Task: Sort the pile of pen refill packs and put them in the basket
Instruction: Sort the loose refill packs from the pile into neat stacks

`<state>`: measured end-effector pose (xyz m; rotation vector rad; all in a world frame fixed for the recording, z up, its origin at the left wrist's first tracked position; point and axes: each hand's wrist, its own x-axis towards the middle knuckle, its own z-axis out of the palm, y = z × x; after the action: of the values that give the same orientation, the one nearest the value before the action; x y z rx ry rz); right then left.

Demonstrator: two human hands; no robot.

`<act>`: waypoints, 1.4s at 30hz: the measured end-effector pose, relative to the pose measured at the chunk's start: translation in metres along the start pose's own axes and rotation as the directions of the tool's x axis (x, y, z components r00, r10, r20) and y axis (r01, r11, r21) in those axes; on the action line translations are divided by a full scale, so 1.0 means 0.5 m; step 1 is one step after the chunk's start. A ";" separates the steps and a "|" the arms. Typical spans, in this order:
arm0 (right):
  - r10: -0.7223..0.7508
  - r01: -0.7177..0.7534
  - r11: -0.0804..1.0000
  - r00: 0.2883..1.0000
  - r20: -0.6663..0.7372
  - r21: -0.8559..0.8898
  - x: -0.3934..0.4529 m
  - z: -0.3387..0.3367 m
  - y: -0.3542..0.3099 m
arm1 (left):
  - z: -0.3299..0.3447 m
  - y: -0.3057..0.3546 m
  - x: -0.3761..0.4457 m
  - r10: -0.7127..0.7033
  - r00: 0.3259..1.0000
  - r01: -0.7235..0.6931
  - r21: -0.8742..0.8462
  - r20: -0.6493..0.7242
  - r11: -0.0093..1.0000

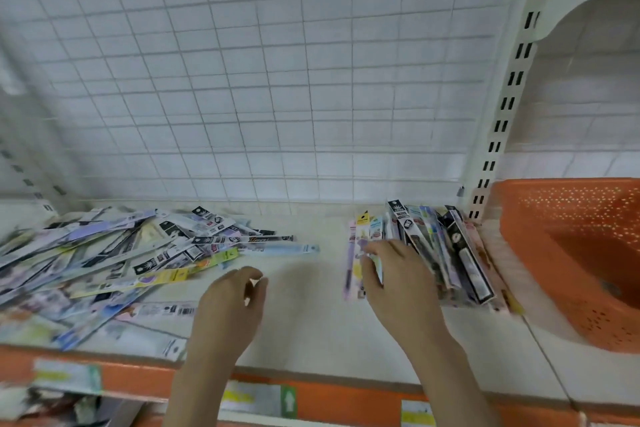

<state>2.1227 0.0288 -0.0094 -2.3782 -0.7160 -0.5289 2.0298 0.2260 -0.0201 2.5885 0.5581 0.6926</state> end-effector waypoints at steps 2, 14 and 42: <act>-0.037 0.036 0.999 0.998 0.053 0.004 -0.009 0.031 -0.044 | -0.041 -0.063 0.005 -0.040 0.998 0.040 0.008 -0.053 0.999; 0.004 -0.006 1.000 0.973 0.229 0.008 0.011 0.210 -0.269 | -0.194 -0.372 0.059 -0.128 0.989 0.129 0.004 -0.078 0.992; 0.180 -0.108 0.923 0.970 0.166 -0.370 0.139 0.311 -0.305 | -0.224 -0.476 0.198 0.062 0.997 -0.057 -0.090 0.051 0.994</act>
<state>2.1155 0.2566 -0.0249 -2.8323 -0.5566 -0.3892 1.9840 0.5031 -0.0055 2.5416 0.4251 0.6495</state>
